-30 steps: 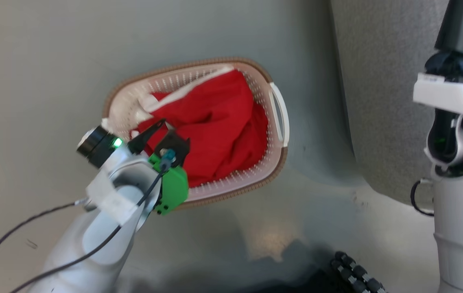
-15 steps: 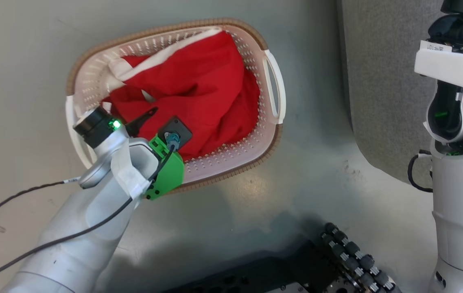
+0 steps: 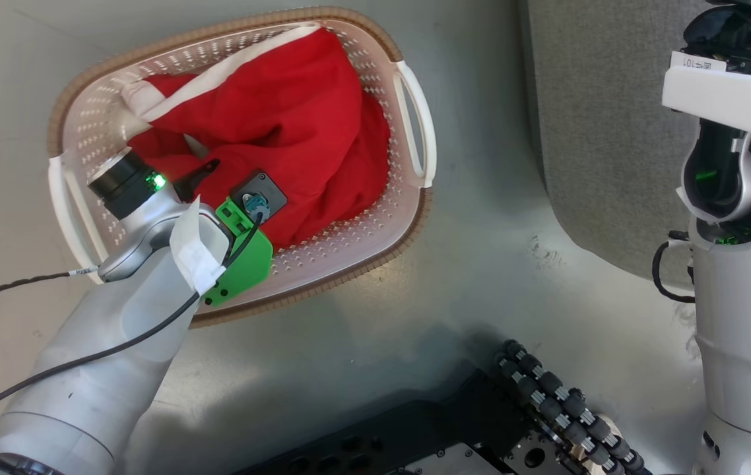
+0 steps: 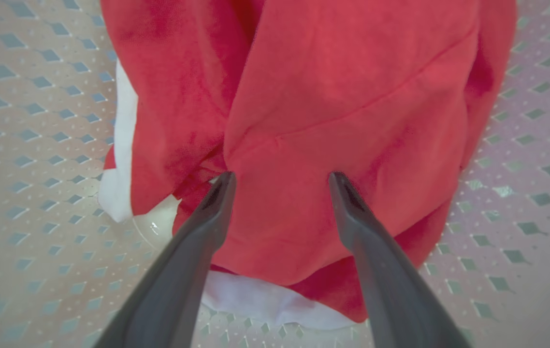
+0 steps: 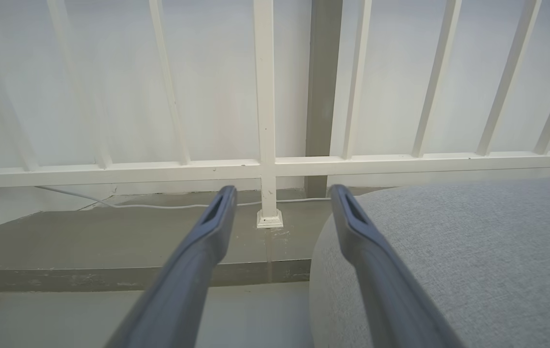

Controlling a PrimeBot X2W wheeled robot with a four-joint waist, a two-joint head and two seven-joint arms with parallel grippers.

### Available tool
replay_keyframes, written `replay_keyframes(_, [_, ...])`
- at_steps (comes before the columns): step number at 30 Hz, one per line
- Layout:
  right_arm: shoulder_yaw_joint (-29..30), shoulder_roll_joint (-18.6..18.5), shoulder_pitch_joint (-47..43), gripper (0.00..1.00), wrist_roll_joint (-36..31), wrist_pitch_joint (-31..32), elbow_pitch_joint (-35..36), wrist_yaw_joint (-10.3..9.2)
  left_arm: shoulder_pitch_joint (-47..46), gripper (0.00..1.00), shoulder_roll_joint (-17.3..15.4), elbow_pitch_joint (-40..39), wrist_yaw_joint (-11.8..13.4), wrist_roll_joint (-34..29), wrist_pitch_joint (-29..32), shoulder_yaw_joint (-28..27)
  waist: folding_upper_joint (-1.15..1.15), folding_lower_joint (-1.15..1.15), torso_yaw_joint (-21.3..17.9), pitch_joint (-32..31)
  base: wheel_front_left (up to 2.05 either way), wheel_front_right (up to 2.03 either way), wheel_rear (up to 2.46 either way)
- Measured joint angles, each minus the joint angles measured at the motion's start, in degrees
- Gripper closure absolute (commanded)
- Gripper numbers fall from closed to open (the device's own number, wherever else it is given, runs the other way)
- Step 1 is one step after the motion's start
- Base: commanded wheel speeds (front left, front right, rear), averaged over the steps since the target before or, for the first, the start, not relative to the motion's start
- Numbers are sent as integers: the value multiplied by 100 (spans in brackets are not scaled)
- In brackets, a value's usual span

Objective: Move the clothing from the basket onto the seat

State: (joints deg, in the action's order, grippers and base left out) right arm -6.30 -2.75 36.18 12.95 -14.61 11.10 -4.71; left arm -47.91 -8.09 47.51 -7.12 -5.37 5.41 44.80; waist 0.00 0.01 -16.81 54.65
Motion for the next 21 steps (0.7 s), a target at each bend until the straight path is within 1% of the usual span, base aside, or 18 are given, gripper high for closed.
replay_keyframes(4, [-66, -2, 1, 0, 36, 0, -3, -3, -101, 0, 1, 161, 0, 12, -42, 201, 0, 0, -86, 44, 0, 0, 0])
replay_keyframes(6, [-86, 0, 1, 0, 48, 0, -5, -54, -191, 0, 0, 226, 0, 12, -52, 343, 0, 0, -124, 65, 0, 0, 0])
replay_keyframes(9, [-99, -1, 1, 0, 48, 0, -8, -69, -352, 0, 25, 326, 0, 13, -107, 524, 0, 0, -163, 84, 0, 0, 0])
replay_keyframes(10, [-109, -1, 1, 0, 49, 0, -8, -96, -394, 0, 26, 359, 0, 13, -151, 569, 0, 0, -174, 88, 0, 0, 0])
replay_keyframes(19, [-157, 0, 1, 0, 68, 0, -19, -124, -598, 0, 80, 644, 0, 121, -274, 877, 0, 0, -236, 116, 0, 0, 0])
replay_keyframes(20, [-158, 0, 1, 0, 68, 0, -20, -142, -631, 9, 90, 686, -1, 149, -294, 896, 0, 0, -239, 119, 0, 0, 0])
replay_keyframes(21, [-158, -1, 1, 0, 68, 0, -21, -148, -659, 51, 101, 724, 0, 169, -307, 910, 0, 0, -241, 121, 0, 0, 0])
